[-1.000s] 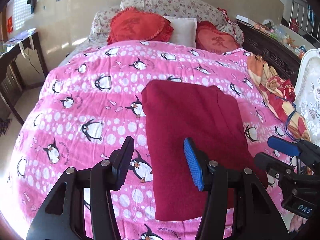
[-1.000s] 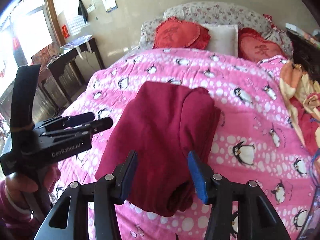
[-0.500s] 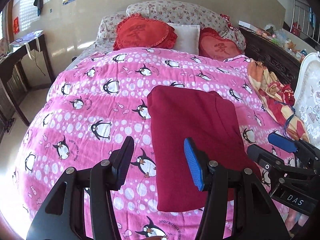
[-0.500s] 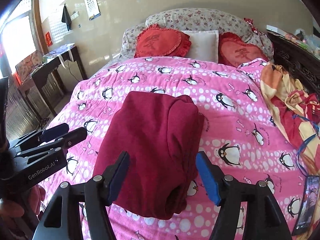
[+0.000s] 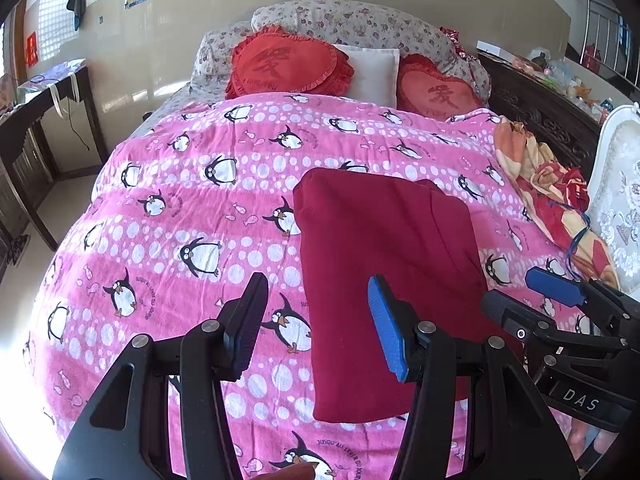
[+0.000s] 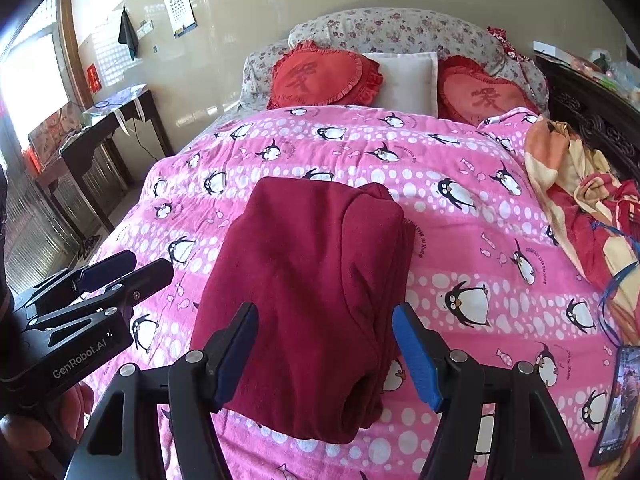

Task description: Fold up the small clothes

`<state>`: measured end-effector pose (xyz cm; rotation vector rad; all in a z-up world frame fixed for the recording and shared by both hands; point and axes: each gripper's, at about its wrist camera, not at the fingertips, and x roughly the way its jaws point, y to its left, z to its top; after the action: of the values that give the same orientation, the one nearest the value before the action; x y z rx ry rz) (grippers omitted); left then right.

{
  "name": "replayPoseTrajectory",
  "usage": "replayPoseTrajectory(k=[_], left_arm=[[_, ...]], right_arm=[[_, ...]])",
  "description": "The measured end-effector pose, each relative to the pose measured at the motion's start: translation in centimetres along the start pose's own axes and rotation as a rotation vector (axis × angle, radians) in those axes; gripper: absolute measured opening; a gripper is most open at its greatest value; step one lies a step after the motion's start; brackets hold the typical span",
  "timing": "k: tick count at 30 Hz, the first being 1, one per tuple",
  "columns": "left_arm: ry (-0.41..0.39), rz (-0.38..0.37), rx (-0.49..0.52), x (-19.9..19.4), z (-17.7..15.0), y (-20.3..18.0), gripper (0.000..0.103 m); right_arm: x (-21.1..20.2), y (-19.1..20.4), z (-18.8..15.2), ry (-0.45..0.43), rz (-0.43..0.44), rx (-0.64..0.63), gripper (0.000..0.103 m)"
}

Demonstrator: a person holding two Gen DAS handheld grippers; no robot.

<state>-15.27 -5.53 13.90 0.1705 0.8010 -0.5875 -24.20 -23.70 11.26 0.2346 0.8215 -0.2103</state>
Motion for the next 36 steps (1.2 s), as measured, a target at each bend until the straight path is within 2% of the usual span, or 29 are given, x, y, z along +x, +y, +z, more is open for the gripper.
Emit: replayPoseTrajectory(k=[36], left_arm=[[0.024,-0.004,0.010,1.3,-0.1,0.2,0.052]], right_arm=[[1.5,-0.3,0.1,0.038,0.009,0.017,0.067]])
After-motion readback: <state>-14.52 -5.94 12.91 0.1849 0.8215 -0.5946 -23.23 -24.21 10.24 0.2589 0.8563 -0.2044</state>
